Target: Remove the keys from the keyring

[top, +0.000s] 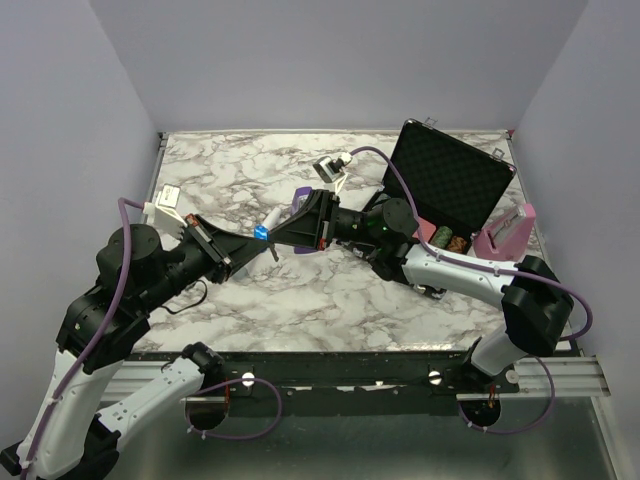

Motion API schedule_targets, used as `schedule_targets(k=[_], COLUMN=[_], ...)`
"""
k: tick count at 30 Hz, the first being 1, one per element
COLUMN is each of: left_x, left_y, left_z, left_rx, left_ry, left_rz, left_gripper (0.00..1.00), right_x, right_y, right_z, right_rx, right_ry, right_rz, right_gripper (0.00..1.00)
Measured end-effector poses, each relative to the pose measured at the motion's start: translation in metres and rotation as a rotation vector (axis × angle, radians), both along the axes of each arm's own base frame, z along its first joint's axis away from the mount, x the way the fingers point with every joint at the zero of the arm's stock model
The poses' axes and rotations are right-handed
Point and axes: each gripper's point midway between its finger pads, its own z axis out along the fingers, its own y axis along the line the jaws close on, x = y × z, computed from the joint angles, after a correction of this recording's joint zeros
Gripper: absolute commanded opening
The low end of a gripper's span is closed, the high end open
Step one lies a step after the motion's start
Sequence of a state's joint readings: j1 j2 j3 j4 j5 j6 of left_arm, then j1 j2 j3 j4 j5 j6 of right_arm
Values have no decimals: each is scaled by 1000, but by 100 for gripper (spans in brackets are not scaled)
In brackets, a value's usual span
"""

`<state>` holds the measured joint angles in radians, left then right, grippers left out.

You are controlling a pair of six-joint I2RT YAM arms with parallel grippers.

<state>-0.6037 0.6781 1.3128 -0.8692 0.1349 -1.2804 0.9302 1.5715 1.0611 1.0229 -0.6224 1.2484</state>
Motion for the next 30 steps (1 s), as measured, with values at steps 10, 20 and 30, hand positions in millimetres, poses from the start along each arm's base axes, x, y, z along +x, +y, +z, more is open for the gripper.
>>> schedule_targets(k=[10, 20, 30], left_x=[0, -3, -15], left_y=[0, 2, 9], left_z=[-3, -11, -11], left_rx=[1, 40, 128], left_ry=[2, -3, -49], left_rz=[1, -12, -54], left_gripper=[0, 31, 54], right_x=[1, -1, -7], right_y=[1, -2, -11], right_z=[-3, -9, -40], right_rx=[-10, -88, -313], right_ry=[-3, -25, -31], right_rz=[-5, -29, -41], right_gripper=[1, 1, 1])
